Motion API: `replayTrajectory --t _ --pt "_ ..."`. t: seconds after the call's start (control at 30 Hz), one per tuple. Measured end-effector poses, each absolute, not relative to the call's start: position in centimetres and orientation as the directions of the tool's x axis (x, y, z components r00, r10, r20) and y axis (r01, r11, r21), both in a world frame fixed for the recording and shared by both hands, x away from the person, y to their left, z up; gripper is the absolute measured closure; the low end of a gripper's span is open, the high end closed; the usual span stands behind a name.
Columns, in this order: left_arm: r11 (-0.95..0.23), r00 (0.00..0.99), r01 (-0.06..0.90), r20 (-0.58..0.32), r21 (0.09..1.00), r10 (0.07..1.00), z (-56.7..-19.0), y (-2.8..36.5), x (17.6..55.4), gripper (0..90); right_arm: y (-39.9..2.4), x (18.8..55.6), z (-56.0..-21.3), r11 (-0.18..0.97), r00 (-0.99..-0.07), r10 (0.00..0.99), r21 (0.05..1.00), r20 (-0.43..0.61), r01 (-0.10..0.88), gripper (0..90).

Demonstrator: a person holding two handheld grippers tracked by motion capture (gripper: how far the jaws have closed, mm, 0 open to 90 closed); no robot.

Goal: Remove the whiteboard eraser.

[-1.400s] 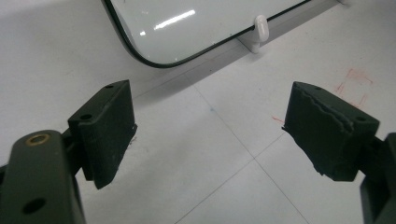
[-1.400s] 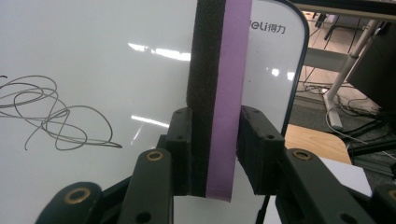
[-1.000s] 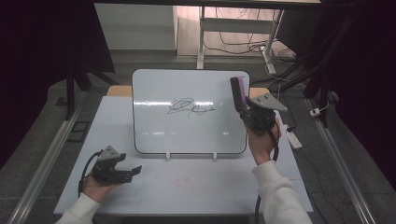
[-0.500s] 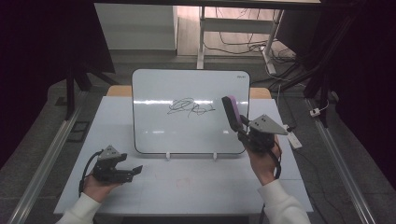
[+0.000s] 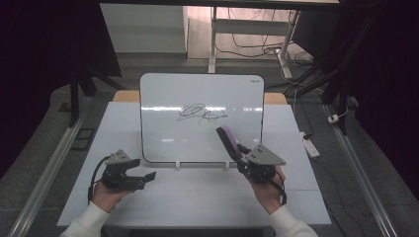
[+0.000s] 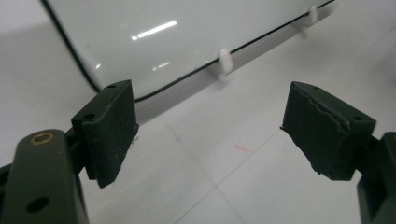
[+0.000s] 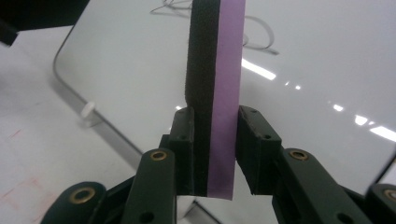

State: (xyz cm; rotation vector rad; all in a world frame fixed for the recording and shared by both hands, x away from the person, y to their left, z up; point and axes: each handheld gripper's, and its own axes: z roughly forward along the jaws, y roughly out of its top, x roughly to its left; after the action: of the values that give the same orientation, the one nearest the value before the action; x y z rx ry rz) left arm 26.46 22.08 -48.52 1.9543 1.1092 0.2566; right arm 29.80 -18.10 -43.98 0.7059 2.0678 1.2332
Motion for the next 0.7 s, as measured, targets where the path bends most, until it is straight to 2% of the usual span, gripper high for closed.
replayTrajectory --t 0.37,0.7 --pt "-0.267 0.651 0.571 -0.23 0.776 0.723 -46.2 18.7 27.8 19.1 -17.4 28.9 -45.8 0.442 -0.716 0.665 0.885 -0.215 0.145 67.8" --pt "-0.274 0.692 0.573 -0.276 0.773 0.668 -45.2 15.5 29.5 18.7 -16.9 28.1 -46.5 0.459 -0.74 0.635 0.879 -0.223 0.129 67.8"
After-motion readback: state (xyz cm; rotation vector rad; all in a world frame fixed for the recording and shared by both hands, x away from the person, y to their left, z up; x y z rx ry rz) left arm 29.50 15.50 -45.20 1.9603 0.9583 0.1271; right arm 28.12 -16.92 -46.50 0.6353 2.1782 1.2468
